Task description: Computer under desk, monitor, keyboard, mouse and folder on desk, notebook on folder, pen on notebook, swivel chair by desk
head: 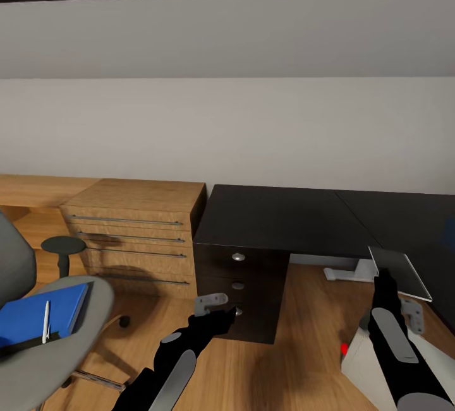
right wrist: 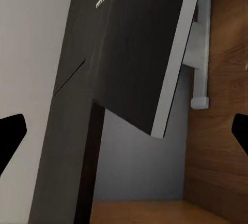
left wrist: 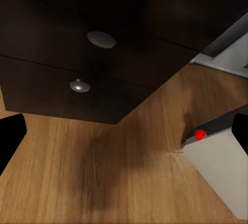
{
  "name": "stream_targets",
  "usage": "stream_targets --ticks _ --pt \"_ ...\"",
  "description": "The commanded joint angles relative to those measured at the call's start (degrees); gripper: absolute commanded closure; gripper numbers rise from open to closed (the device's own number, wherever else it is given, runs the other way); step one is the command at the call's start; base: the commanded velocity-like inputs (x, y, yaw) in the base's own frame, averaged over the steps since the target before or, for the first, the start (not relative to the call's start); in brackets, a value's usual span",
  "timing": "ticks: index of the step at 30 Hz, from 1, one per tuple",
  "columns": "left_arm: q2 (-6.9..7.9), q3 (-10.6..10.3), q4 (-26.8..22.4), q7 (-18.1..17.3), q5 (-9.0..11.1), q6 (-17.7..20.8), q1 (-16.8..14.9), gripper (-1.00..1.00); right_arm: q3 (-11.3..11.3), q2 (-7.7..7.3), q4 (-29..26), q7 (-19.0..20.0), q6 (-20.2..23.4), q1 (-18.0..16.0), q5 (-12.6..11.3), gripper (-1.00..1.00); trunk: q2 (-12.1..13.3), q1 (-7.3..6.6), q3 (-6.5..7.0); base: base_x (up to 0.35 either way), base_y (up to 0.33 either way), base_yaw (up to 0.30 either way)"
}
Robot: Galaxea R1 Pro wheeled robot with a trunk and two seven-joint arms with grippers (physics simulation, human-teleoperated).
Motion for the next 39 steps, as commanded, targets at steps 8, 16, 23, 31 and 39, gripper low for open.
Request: stream_targets --ticks 8,16,23,31,39 --pt "-0.07 -0.1 -0.1 -0.4 0.6 0.2 -0.1 -1.0 -1.0 -1.58 0.2 -0.1 0.5 0.0 -0.6 -1.0 0.0 -0.01 -0.06 0.0 0.0 0.0" --pt "-0.11 -0.1 -0.4 -0.8 0.6 0.2 -0.1 -1.0 -1.1 -1.74 0.3 -0.1 0.5 0.0 -0.6 -1.0 -0.8 0.43 -0.42 0.0 0.0 0.0" --pt "-0.15 -0.1 -0.5 -0.7 0.6 0.2 -0.1 -1.0 -1.1 -1.81 0.3 -0.2 0.5 0.0 -0.6 -1.0 -3.6 1.97 -1.68 0.0 0.0 0.0" --pt "-0.16 -0.1 -0.4 -0.7 0.6 0.3 -0.1 -1.0 -1.1 -1.84 0.3 -0.2 0.5 0.0 -0.6 -1.0 -6.8 3.73 -3.11 0.0 0.0 0.0" --pt "-0.15 -0.1 -0.4 -0.7 0.6 0.3 -0.1 -1.0 -1.0 -1.84 0.3 -0.3 0.5 0.0 -0.6 -1.0 -8.9 4.83 -4.01 0.0 0.0 0.0"
